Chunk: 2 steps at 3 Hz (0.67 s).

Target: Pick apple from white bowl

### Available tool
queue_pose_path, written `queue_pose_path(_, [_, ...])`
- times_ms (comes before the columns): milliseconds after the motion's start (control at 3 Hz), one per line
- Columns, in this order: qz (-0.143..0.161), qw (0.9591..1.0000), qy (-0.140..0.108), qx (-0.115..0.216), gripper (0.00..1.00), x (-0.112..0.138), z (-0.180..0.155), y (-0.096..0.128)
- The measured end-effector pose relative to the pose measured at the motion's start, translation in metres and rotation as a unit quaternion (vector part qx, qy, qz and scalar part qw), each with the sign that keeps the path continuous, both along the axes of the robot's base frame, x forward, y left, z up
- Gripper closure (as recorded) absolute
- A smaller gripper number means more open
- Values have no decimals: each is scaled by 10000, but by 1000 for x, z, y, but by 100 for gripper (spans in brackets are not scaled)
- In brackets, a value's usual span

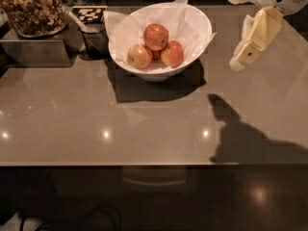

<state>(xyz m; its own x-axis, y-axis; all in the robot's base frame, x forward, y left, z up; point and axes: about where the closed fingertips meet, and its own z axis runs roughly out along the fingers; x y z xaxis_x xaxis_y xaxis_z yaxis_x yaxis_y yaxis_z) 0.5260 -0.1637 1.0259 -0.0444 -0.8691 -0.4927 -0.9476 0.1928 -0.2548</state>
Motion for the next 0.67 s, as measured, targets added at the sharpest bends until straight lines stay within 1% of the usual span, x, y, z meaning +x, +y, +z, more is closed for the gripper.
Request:
queue_pose_path(333, [287,9991,59,293,0,31,-13,21])
queue_pose_path(667, [617,9968,71,509,0,64,-20,48])
